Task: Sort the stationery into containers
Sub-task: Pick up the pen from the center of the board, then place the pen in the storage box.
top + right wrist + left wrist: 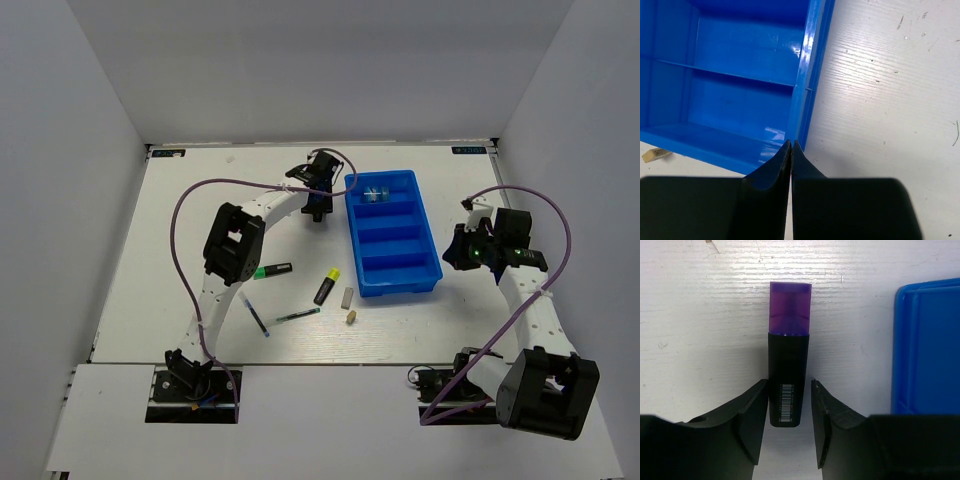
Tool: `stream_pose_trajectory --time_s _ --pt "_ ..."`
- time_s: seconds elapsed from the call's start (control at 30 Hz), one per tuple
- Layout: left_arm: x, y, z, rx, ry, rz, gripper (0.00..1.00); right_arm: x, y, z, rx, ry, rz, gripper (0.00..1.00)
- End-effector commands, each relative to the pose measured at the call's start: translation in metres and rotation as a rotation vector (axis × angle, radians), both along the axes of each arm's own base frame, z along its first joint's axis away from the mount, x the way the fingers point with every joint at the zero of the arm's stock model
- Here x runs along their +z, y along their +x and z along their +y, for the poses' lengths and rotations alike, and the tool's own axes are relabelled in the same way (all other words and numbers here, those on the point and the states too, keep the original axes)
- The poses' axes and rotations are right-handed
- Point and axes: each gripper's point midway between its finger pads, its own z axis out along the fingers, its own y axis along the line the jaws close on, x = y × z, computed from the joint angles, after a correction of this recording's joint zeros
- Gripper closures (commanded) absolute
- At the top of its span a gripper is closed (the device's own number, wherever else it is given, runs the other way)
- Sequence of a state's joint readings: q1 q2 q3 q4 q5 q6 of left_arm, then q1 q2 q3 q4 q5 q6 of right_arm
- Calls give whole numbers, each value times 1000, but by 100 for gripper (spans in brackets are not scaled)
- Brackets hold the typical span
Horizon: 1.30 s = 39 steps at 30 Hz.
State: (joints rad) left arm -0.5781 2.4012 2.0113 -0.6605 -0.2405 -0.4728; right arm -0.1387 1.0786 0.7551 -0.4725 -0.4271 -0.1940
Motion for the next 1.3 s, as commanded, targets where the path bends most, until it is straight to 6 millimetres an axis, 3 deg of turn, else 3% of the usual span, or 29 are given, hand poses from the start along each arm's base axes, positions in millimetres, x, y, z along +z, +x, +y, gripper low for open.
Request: stream_pose_trajectory --time_s 0.0,0.13,0.23,0.33,0.37,0.4,0.43,0.5,0.53,0.57,0.63,0.67,0.8,0.93,0.97,1.0,1.03,1.07,1.13,1.17,1.27 --pt "1 -3 -2 4 -1 14 50 4 -1 1 13 15 -8 98" --pt "-5 -10 4 0 20 34 61 3 -1 1 13 22 -2 98" --pt "-4 -13 8 -5 35 38 80 4 -2 1 9 31 -3 98" --pt "6 -16 9 -24 42 28 86 6 -2 2 14 34 -8 98" --pt "23 -15 7 -43 36 -6 89 6 -1 1 11 36 -10 98" --pt "22 -16 6 -47 35 -5 91 7 -1 2 14 38 -14 98" --pt "35 -17 7 -54 31 -24 92 5 -3 2 13 42 -2 98" --pt "70 -16 6 -66 4 -81 93 5 -4 5 23 52 0 92" --pt "78 -18 5 -73 -4 -92 95 5 -5 5 25 55 3 90" --pt "105 -20 6 -84 -33 -132 96 5 -5 6 28 60 3 89" --pt "118 -25 1 -121 -47 -159 96 4 -5 6 29 61 9 88" --pt "135 -32 -6 -164 -93 -174 97 5 -3 5 29 59 2 88" --pt "160 -63 -35 -336 -142 -227 100 1 -6 6 34 60 18 88" --pt "176 -86 -68 -542 -111 -285 100 0 -5 6 34 61 20 88" --pt "169 -95 -80 -617 -83 -277 100 1 -5 6 33 62 23 88" --pt "169 -97 -85 -677 -67 -284 100 0 -5 6 34 65 24 88" --pt "183 -96 -94 -704 -84 -310 100 1 -5 7 36 68 21 88" --pt "168 -97 -99 -784 -28 -302 100 0 -6 6 34 69 28 88" --pt "178 -95 -112 -837 -40 -338 100 -1 -5 6 31 69 28 88" --pt "169 -94 -118 -875 -22 -334 100 0 -5 6 32 67 24 88" --pt "172 -84 -130 -929 10 -410 100 -2 -7 4 25 69 36 88"
